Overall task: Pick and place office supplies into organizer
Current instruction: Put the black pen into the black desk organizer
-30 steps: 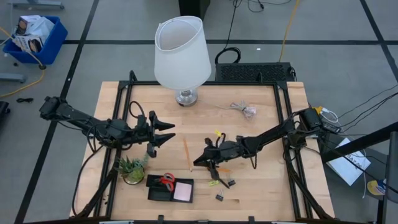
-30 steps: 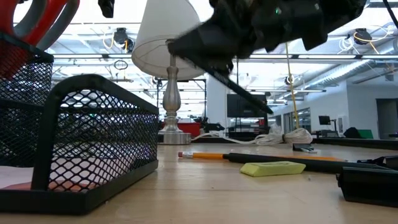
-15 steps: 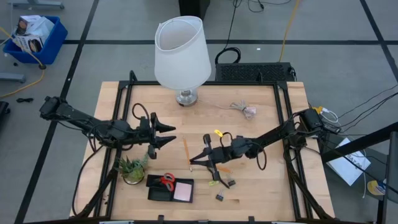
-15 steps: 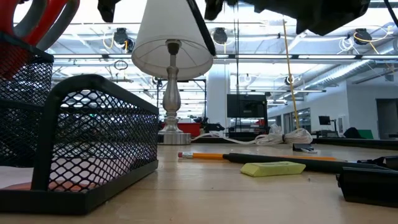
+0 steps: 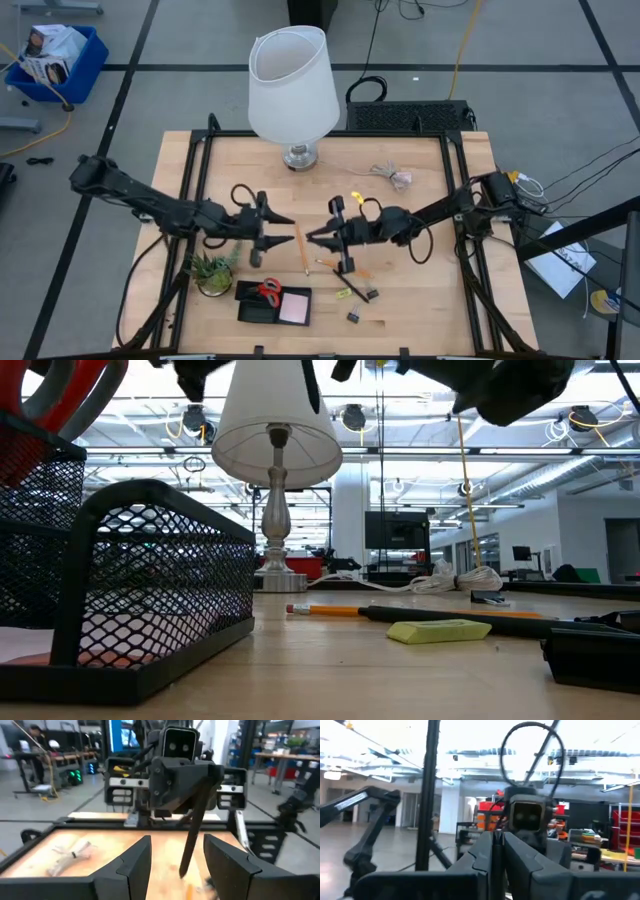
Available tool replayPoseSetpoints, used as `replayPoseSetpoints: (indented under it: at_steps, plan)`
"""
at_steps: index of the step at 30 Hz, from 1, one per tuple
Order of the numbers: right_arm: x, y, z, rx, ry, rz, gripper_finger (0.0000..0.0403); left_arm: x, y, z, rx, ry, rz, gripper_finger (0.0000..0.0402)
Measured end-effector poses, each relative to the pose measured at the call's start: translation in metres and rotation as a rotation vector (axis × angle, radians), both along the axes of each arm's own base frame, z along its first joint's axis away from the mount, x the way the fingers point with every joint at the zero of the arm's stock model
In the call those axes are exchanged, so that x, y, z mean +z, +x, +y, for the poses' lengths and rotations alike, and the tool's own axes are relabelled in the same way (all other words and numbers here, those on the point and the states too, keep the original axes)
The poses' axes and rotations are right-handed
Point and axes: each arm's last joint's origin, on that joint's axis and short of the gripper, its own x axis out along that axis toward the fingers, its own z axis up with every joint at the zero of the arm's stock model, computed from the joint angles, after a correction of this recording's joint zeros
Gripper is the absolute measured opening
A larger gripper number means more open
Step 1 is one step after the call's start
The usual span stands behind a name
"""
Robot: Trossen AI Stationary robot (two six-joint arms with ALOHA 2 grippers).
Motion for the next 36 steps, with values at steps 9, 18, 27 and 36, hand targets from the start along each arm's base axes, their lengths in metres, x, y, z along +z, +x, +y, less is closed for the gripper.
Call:
replayPoseSetpoints:
  at_steps: [9,18,27,36]
  plan:
    - [0.004,0.0,-0.011,0.017,0.043,-0.035,0.0024,-0.006,0.013,0.001,0.064,-0.011,-0.056,0.0184]
    - [0.004,0.001,-0.016,0.017,0.071,-0.032,0.0025,-0.016,0.028,0.009,0.07,-0.069,-0.079,0.0184]
    - [0.004,0.001,-0.019,0.007,0.073,-0.032,0.0025,-0.014,0.047,0.005,-0.006,-0.09,-0.053,0.0184]
    - [0.003,0.002,-0.019,0.012,0.078,-0.02,0.0024,-0.014,0.062,0.003,0.003,-0.09,-0.043,0.0184]
